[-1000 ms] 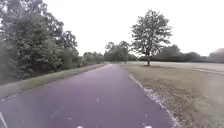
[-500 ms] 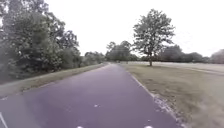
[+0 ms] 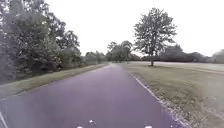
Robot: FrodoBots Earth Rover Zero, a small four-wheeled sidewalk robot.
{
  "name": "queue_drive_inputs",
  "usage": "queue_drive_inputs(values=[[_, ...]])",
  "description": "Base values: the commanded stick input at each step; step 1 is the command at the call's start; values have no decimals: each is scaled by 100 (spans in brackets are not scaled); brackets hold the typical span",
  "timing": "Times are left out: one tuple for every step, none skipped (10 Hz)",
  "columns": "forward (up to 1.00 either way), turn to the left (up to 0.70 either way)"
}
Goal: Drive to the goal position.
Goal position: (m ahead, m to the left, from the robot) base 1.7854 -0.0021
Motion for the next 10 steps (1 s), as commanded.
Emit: queue_drive_inputs(values=[[70, 0], [70, 0], [70, 0], [70, 0], [70, 0], [70, 0], [70, 0], [70, 0], [70, 0], [70, 0]])
